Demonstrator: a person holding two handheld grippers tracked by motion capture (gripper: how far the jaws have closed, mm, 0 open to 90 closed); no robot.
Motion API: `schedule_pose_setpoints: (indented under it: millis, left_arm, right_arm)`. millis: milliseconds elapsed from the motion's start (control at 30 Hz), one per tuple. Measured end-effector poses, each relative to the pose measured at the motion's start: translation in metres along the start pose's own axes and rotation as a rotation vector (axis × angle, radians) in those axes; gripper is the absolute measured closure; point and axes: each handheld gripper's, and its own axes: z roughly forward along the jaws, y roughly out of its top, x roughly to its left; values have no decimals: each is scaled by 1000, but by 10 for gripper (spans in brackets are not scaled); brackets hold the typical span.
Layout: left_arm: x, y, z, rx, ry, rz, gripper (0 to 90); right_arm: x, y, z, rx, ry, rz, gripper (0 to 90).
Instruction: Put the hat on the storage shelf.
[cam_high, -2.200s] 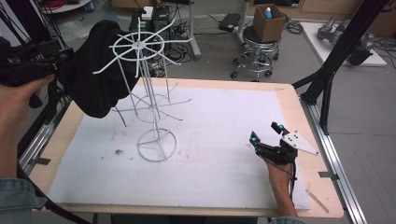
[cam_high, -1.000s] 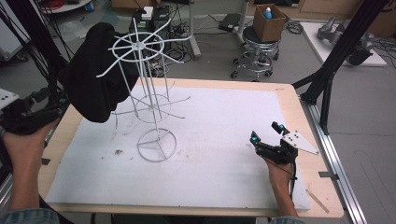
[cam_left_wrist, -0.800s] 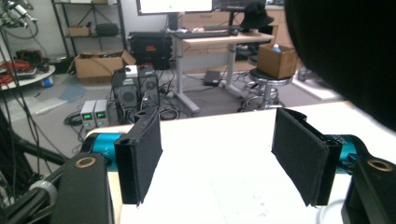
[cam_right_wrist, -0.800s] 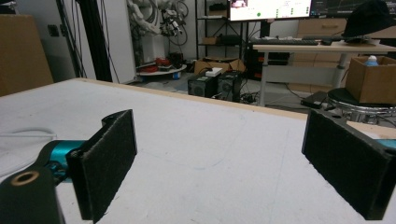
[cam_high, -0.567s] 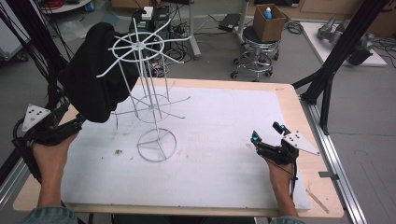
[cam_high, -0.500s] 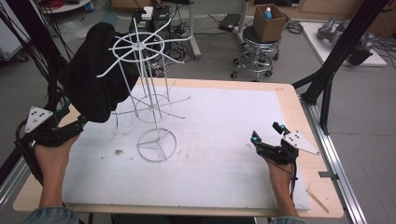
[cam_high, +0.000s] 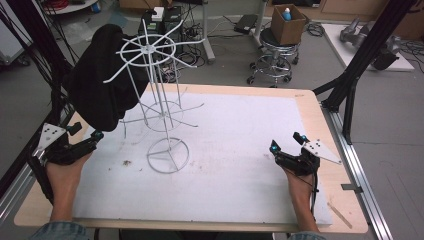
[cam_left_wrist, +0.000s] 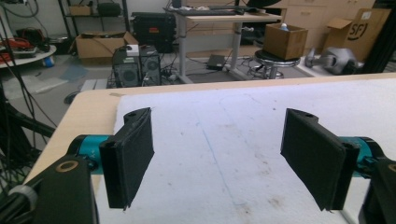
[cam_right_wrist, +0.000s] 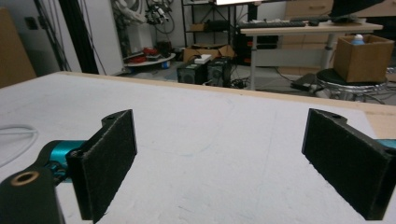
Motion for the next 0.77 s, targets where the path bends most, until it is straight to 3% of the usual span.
schedule_pose_setpoints:
  millis: [100,200,300,400,767]
  left_arm:
    - [-2,-4,2,7,-1,-1,253]
    - [-4,-9,5,16,-12,-16,243]
    - [-9,-18,11,58,-23,1,239]
    - [-12,-20,14,72,-27,19,237]
    - [-12,-23,16,91,-31,19,237]
  right_arm:
    - [0,-3,3,25,-27,-12,94]
    - [0,-9,9,115,-66,-68,94]
    - [-1,-12,13,173,-80,-75,94]
    - [-3,-13,14,176,-92,-65,94]
    - [-3,-13,14,185,-89,-65,94]
